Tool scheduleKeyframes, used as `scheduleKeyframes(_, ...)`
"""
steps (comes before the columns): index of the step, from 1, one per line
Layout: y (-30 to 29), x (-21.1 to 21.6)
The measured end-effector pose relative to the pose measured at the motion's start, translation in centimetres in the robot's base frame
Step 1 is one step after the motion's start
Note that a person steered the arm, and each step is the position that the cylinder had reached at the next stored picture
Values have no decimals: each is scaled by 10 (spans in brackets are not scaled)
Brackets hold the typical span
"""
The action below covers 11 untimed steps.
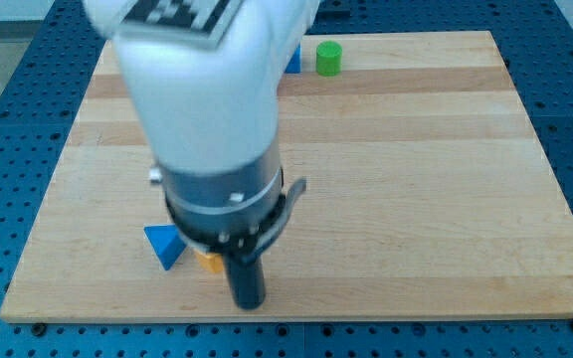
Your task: Push the green circle to the group of blocks
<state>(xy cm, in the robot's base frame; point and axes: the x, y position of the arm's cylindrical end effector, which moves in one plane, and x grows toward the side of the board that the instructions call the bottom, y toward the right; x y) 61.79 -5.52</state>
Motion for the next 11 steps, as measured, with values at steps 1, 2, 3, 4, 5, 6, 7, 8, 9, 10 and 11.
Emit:
scheduleKeyframes(1, -16, 1)
scheduleKeyframes(2, -46, 0)
scheduleKeyframes(3, -47, 0)
scheduleKeyframes(4, -47, 1)
scheduleKeyframes(5, -51, 1)
scheduleKeyframes(6, -67, -17)
scheduleKeyframes(7, -56, -32)
scheduleKeyframes(8, -47, -34)
scheduleKeyframes(9, -47, -34)
scheduleKeyframes(10, -47, -34)
scheduleKeyframes(11, -41, -30)
